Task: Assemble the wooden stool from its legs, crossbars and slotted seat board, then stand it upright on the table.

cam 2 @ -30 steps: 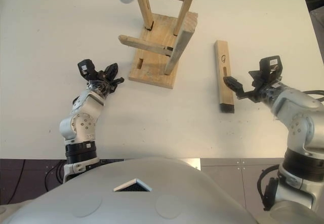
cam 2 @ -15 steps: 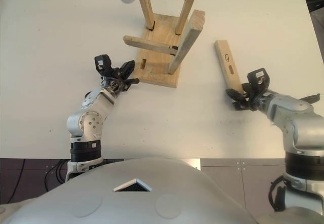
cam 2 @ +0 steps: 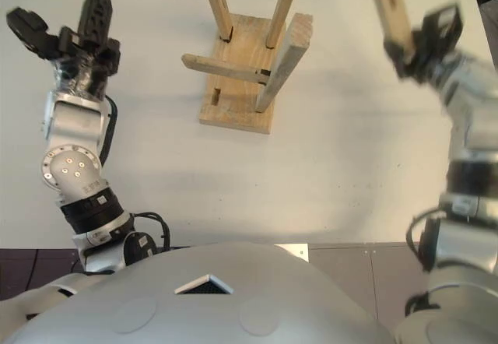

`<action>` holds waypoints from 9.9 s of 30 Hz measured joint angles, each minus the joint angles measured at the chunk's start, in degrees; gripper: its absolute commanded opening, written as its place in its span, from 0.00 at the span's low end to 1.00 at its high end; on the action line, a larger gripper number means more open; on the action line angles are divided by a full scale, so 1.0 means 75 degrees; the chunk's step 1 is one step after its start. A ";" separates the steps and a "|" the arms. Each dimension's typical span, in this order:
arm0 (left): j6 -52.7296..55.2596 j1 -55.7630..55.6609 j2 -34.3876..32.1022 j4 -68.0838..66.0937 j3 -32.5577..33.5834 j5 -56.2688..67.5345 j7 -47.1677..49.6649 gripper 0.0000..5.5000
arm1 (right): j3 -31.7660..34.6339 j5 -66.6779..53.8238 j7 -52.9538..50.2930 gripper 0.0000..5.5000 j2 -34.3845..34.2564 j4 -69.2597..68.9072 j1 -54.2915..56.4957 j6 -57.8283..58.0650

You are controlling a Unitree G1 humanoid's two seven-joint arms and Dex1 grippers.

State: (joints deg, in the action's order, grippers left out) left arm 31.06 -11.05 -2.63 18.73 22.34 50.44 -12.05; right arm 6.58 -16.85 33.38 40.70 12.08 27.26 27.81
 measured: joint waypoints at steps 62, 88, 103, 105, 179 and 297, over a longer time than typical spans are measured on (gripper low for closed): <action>-0.2235 -0.2007 -0.1558 -0.4492 -0.1140 -0.0602 -0.4780 0.37 | -0.2121 -0.1694 0.6479 0.41 0.0355 -0.1017 0.1352 0.0525; -0.0604 -0.2555 -0.6813 -0.3612 -0.3719 -0.3444 -1.0052 0.37 | -0.2095 -0.1429 0.6667 0.39 0.0370 -0.0859 0.1137 -0.0300; -0.1863 -0.4789 -0.7213 -0.5058 -0.5812 -0.4314 -1.0716 0.37 | -0.2163 -0.1380 0.6586 0.39 0.0362 -0.1082 0.1084 -0.0368; -0.1840 -0.5165 -0.7217 -0.5133 -0.6221 -0.4305 -1.0717 0.37 | -0.2163 -0.1382 0.6527 0.39 0.0351 -0.1137 0.1056 -0.0369; -0.0329 -0.6931 -0.7952 -0.3576 -0.8163 -0.4183 -1.0480 0.37 | -0.2836 -0.1677 0.3881 0.38 -0.0559 -0.2954 0.0213 -0.0066; 0.4368 -0.1956 -0.2205 0.1469 0.1397 -0.1759 -0.2240 0.39 | 0.3143 0.0404 -0.0386 0.00 -0.3593 -0.3538 0.4760 0.4533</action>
State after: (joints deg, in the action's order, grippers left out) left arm 63.82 -25.72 -19.17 29.75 32.81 37.25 -28.85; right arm 30.16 -13.81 30.48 13.76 -14.45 62.96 61.81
